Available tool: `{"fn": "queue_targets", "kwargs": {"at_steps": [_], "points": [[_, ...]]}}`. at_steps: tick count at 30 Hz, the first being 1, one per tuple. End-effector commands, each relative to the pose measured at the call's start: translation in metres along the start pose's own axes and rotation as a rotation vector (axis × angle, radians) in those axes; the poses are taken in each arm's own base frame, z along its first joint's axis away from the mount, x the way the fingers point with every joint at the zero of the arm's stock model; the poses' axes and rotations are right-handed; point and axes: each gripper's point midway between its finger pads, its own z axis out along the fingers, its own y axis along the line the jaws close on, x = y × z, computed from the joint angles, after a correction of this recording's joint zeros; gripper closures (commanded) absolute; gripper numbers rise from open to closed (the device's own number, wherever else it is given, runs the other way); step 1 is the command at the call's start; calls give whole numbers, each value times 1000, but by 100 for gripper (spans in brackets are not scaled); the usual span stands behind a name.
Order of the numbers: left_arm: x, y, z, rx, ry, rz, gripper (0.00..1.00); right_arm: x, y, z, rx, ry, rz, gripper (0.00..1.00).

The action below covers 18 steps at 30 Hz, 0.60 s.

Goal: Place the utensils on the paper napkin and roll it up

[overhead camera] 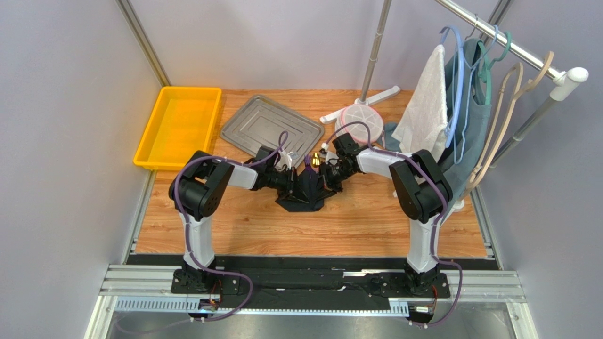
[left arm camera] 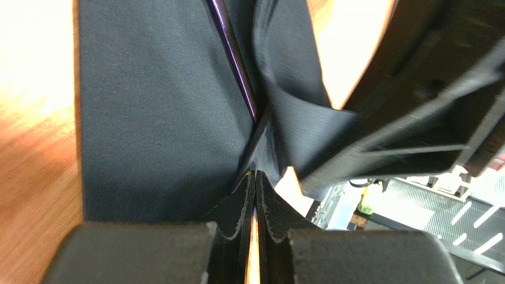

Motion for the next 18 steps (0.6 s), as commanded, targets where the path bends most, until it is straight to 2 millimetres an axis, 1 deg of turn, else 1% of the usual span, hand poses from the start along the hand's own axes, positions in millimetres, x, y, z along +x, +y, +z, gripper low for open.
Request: {"fn": "queue_targets", "kwargs": {"at_steps": [1,6,8,11,12,13,15,17,18], "points": [[-3,12,5,-46,-10,24,92,-12,-2,10,-4,-15,-7,100],[-6,6,3,-22,-21,37,91,-13,-7,14,1,-14,-2,99],[-7,1,1,-6,-28,43,91,-12,-7,15,-1,-11,-2,96],[-13,-10,-4,32,-59,56,87,-12,-7,15,-4,-10,-8,88],[-12,-12,-5,39,-60,52,86,-11,-8,15,-5,-9,-7,83],[-15,-16,-8,43,-69,57,85,-10,-6,15,-8,-7,-15,80],[-17,-18,-12,50,-80,51,82,-11,-5,13,-9,-15,-22,73],[-25,-20,-20,55,-110,49,80,-10,-3,11,-14,-17,-34,69],[-27,-20,-23,55,-118,41,77,-11,-3,10,-16,-22,-38,63]]}}
